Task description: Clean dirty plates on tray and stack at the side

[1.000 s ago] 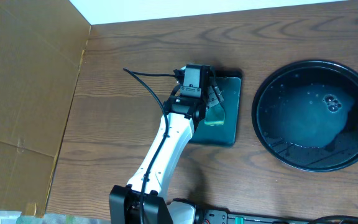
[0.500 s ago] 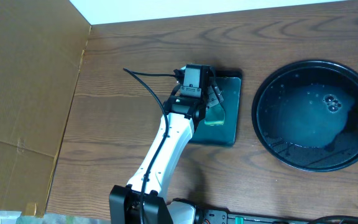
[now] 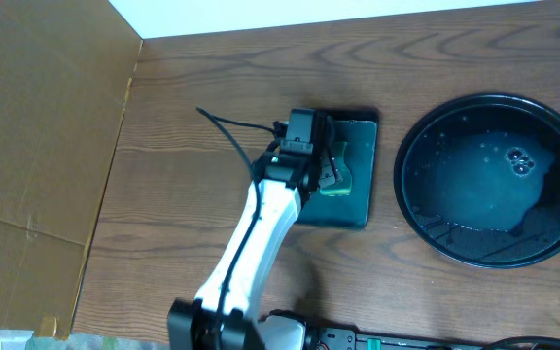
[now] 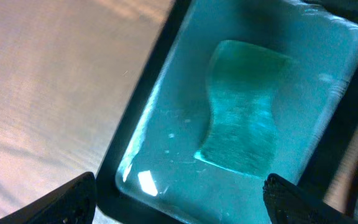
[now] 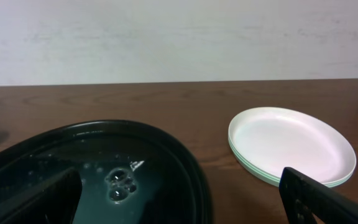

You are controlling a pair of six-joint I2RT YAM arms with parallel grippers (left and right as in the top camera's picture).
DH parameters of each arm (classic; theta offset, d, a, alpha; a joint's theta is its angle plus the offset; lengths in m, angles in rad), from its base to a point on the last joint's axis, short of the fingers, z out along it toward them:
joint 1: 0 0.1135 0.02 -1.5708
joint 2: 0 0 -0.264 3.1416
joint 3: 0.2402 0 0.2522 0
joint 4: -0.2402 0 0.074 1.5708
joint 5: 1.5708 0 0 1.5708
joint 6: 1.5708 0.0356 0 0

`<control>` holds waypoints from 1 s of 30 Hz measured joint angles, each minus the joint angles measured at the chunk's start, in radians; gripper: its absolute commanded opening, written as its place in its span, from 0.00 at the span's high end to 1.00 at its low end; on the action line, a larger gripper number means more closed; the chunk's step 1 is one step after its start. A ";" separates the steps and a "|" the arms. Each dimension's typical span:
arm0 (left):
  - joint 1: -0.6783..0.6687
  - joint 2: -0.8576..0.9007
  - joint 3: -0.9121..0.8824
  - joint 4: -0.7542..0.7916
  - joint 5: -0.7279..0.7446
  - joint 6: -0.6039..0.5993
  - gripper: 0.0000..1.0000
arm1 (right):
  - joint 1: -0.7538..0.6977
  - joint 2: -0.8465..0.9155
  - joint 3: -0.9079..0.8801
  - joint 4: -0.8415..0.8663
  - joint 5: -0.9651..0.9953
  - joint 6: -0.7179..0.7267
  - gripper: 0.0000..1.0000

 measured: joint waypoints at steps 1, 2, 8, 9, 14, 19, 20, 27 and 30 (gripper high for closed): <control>0.001 -0.032 -0.010 0.011 0.022 0.048 0.14 | 0.000 0.000 0.000 0.000 0.000 0.000 0.01; 0.001 -0.074 -0.028 0.028 0.053 0.111 0.14 | 0.000 0.000 0.000 0.000 0.000 0.000 0.01; 0.029 -0.360 -0.203 0.146 0.221 0.413 0.14 | 0.000 0.002 0.000 0.000 0.000 -0.002 0.01; 0.045 -0.418 -0.249 0.167 0.237 0.442 0.14 | 0.000 0.002 0.000 0.000 0.000 -0.002 0.01; 0.124 -0.711 -0.457 0.232 0.275 0.512 0.14 | 0.000 0.003 0.000 0.000 0.000 -0.002 0.01; 0.171 -1.005 -0.607 0.285 0.288 0.538 0.14 | 0.000 0.002 0.000 0.000 0.000 -0.002 0.01; 0.174 -1.046 -0.629 0.313 0.288 0.542 0.14 | 0.000 0.002 0.000 0.000 0.000 -0.002 0.01; 0.179 -1.233 -0.827 0.628 0.289 0.548 0.14 | 0.000 0.002 0.000 0.000 0.000 -0.002 0.01; 0.187 -1.280 -0.912 0.716 0.289 0.544 0.14 | 0.000 0.002 0.000 0.000 0.000 -0.002 0.01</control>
